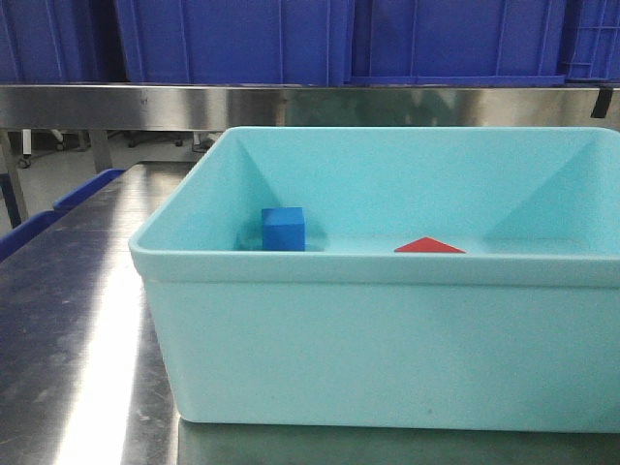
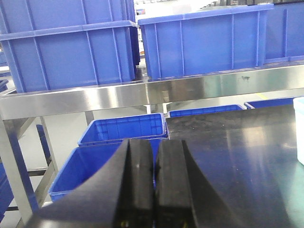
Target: Pick red cube and place on left shelf
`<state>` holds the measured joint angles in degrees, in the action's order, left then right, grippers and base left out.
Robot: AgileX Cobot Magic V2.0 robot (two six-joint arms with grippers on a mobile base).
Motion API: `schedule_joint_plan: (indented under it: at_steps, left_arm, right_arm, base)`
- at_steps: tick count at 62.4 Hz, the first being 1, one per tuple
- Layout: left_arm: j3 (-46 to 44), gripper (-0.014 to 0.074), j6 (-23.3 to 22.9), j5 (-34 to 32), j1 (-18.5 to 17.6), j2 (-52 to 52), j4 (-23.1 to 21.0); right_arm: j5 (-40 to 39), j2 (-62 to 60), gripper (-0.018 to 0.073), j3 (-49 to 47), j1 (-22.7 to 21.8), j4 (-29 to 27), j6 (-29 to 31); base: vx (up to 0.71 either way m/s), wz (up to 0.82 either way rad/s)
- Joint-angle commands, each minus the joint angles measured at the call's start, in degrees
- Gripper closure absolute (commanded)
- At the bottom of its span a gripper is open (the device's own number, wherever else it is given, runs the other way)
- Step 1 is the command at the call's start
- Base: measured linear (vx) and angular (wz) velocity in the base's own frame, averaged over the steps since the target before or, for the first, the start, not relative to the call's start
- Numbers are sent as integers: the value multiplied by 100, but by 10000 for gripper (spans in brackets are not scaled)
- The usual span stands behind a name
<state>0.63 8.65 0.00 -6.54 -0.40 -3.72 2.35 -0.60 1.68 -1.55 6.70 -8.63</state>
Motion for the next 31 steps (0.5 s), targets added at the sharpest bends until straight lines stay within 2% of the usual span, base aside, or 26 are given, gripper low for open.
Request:
schedule_joint_plan:
  at_steps: [1,31]
  left_arm:
    - [126,491,11,-480,-35,46,-11]
    - [126,491,11,-480,-35,46,-11]
  right_arm:
    - [-511,-100,510,-143,-21,0,20]
    - [-511,-100,510,-143,-21,0,20]
  base:
    - [0,0]
    - [0,0]
